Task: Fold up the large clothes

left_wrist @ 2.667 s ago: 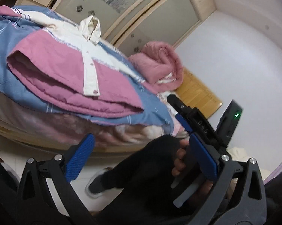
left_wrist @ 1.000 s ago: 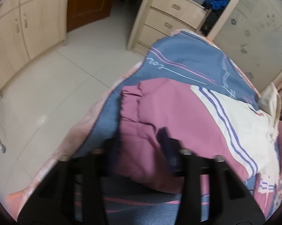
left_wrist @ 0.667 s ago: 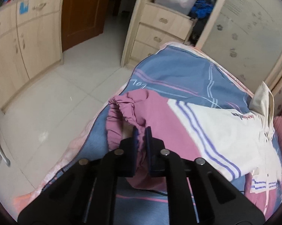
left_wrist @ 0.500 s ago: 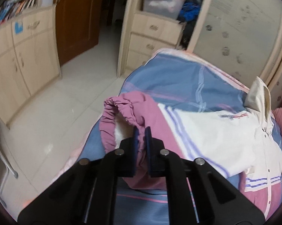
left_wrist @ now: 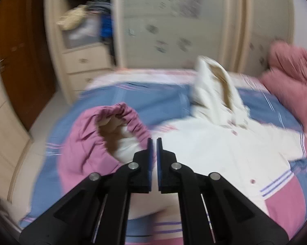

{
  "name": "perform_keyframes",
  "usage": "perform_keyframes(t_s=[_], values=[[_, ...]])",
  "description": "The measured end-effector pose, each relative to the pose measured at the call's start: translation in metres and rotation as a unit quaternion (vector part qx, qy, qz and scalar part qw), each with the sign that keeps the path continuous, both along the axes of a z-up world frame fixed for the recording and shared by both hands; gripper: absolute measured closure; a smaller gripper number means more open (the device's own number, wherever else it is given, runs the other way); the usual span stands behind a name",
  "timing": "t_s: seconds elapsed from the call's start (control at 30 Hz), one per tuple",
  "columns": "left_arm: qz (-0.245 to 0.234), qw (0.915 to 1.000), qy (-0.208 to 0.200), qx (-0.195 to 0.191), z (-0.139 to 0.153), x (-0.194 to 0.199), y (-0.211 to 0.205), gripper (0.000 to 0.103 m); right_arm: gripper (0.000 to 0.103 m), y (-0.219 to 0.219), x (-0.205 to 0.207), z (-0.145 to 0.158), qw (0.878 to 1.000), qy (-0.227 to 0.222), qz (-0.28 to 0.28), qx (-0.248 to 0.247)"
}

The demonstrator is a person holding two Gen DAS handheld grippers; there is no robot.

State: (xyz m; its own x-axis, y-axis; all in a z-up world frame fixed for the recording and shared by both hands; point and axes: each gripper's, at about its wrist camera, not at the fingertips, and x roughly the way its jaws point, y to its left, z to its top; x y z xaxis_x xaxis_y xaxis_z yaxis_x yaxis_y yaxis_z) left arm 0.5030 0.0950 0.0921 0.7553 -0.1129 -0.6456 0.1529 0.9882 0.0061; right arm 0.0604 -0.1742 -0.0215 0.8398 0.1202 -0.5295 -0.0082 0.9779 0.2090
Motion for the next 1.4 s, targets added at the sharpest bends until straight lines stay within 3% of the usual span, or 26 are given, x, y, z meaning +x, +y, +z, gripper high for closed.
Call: perform_keyframes(t_s=[0.07, 0.13, 0.17, 0.2, 0.23, 0.3, 0.37, 0.53, 0.67, 0.8, 0.93, 1.0, 1.1, 1.23, 1.4], values=[[-0.018, 0.9992, 0.035, 0.000, -0.037, 0.013, -0.041, 0.101, 0.001, 0.001, -0.001, 0.001, 1.000, 0.000, 0.002, -0.003], [-0.016, 0.9976, 0.066, 0.012, -0.080, 0.022, -0.069, 0.088, 0.001, 0.001, -0.002, 0.001, 1.000, 0.001, 0.005, -0.006], [-0.021, 0.9963, 0.082, 0.016, -0.102, 0.023, -0.079, 0.072, 0.001, 0.001, -0.003, 0.001, 1.000, 0.003, 0.005, -0.007], [-0.022, 0.9958, 0.087, 0.017, -0.112, 0.023, -0.084, 0.030, 0.001, 0.000, -0.003, 0.001, 1.000, 0.005, 0.003, -0.009], [-0.027, 0.9960, 0.082, 0.022, -0.126, 0.017, -0.091, 0.021, 0.001, -0.001, -0.003, 0.000, 1.000, 0.008, 0.002, -0.011], [-0.033, 0.9970, 0.064, 0.028, -0.136, 0.001, -0.101, 0.021, 0.001, -0.004, -0.002, -0.001, 1.000, 0.010, 0.002, -0.012], [-0.034, 0.9982, 0.049, -0.001, -0.133, -0.021, -0.096, 0.019, 0.001, -0.007, -0.003, -0.002, 1.000, 0.009, -0.003, -0.012], [-0.047, 0.9963, -0.072, 0.012, -0.082, -0.129, -0.089, 0.002, 0.001, -0.017, -0.003, -0.001, 1.000, 0.004, -0.020, -0.004], [-0.028, 0.9913, -0.128, 0.019, -0.049, -0.229, -0.079, 0.002, 0.001, -0.020, -0.004, -0.002, 1.000, -0.001, -0.029, -0.006], [-0.032, 0.9932, -0.112, 0.009, -0.049, -0.294, -0.064, 0.002, 0.001, -0.022, -0.003, -0.007, 0.999, -0.003, -0.036, -0.016], [0.015, 0.9958, -0.090, -0.007, -0.072, -0.338, -0.049, 0.002, 0.001, -0.022, -0.008, -0.009, 0.998, -0.023, -0.047, -0.022], [0.015, 0.9965, -0.079, -0.023, -0.084, -0.353, -0.043, 0.002, 0.001, -0.021, -0.009, -0.008, 0.998, -0.034, -0.053, -0.027], [0.018, 0.9964, -0.072, -0.042, -0.099, -0.362, -0.035, 0.002, 0.001, -0.020, -0.010, -0.008, 0.997, -0.042, -0.059, -0.026], [0.025, 0.9964, -0.077, -0.023, -0.113, -0.365, -0.037, 0.002, 0.001, -0.017, -0.004, -0.012, 0.997, -0.034, -0.059, -0.030], [0.016, 0.9970, -0.070, -0.027, -0.116, -0.361, -0.038, 0.002, 0.001, -0.012, 0.001, -0.016, 0.997, -0.031, -0.059, -0.042]])
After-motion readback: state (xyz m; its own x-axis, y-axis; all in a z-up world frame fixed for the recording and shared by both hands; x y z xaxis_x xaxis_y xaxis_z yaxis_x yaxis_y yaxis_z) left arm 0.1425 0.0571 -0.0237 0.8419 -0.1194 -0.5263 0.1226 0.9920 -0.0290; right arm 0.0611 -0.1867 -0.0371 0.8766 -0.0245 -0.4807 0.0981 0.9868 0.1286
